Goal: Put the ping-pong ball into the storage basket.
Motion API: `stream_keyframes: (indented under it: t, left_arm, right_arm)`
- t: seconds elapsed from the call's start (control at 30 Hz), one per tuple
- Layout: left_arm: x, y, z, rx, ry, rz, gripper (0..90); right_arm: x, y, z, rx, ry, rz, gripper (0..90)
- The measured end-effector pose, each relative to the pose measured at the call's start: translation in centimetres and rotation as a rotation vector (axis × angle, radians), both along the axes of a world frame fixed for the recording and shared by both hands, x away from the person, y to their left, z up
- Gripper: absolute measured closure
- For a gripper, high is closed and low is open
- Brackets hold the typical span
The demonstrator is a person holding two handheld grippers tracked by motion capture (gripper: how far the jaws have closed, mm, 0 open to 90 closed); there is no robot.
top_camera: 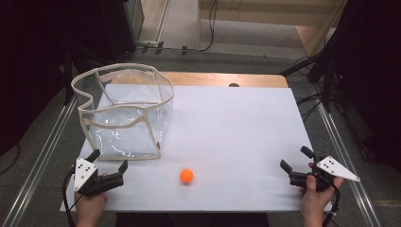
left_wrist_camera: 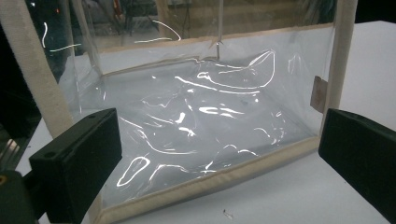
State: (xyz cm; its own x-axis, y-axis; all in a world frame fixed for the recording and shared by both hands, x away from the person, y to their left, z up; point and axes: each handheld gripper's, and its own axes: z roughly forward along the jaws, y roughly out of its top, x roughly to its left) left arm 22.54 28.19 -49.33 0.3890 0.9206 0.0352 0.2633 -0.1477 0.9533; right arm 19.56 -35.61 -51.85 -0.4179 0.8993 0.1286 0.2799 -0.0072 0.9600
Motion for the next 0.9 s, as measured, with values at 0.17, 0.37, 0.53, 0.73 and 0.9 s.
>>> stream_keyframes:
  t: [0.17, 0.37, 0.53, 0.73, 0.9]
  left_arm:
    - [0.0, 0.0, 0.0, 0.001, 0.002, -0.005, 0.0]
    - [-0.1, 0.1, 0.0, -0.009, -0.002, -0.006, 0.0]
    - [-0.1, 0.1, 0.0, -0.010, -0.002, -0.005, 0.0]
    - [-0.1, 0.2, 0.0, -0.016, -0.005, -0.004, 0.0]
    - [-0.1, 0.2, 0.0, -0.013, -0.003, -0.003, 0.0]
  right_arm:
    - [0.2, 0.0, 0.1, -0.008, 0.015, 0.026, 0.0]
    - [0.1, 0.3, 0.6, -0.010, 0.024, 0.062, 0.0]
    - [0.5, 1.9, 1.4, -0.039, 0.021, 0.166, 0.0]
    - [0.7, 3.9, 2.6, -0.074, 0.079, 0.278, 0.0]
    - [0.5, 5.0, 4.0, -0.122, 0.107, 0.321, 0.0]
